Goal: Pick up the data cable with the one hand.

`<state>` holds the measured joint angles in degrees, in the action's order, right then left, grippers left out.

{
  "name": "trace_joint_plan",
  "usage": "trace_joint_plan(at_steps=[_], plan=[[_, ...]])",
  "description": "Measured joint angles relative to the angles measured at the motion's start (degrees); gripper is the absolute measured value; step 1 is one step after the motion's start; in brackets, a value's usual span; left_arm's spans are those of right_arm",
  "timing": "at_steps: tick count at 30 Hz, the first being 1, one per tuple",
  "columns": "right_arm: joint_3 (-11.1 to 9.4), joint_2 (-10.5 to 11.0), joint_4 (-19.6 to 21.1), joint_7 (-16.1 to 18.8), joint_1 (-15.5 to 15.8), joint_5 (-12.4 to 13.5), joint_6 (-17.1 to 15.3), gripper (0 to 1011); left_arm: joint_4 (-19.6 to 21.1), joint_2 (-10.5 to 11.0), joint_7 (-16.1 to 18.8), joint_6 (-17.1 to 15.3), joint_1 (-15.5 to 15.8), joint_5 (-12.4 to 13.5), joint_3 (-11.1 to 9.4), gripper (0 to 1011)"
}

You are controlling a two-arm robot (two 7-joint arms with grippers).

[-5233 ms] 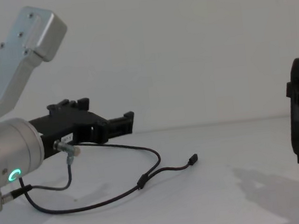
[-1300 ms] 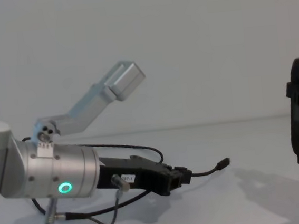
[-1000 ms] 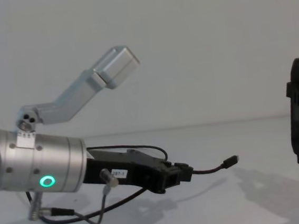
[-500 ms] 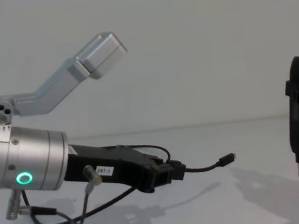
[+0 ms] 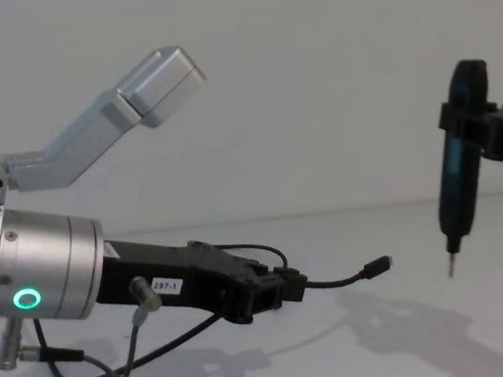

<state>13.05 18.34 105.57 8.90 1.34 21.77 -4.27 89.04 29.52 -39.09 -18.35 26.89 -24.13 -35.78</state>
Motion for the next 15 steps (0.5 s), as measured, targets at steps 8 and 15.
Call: trace_joint_plan(at_steps=[8,15], plan=[[0.72,-0.99,1.28,0.96,-0.42,1.88,-1.92,279,0.51,0.30,0.15,-0.11,-0.21,-0.08,0.07,47],[1.38,-1.59,0.83,1.36,-1.39,2.92,-2.80,279,0.74,0.42,0.21,-0.16,-0.31,-0.12,0.11,47]])
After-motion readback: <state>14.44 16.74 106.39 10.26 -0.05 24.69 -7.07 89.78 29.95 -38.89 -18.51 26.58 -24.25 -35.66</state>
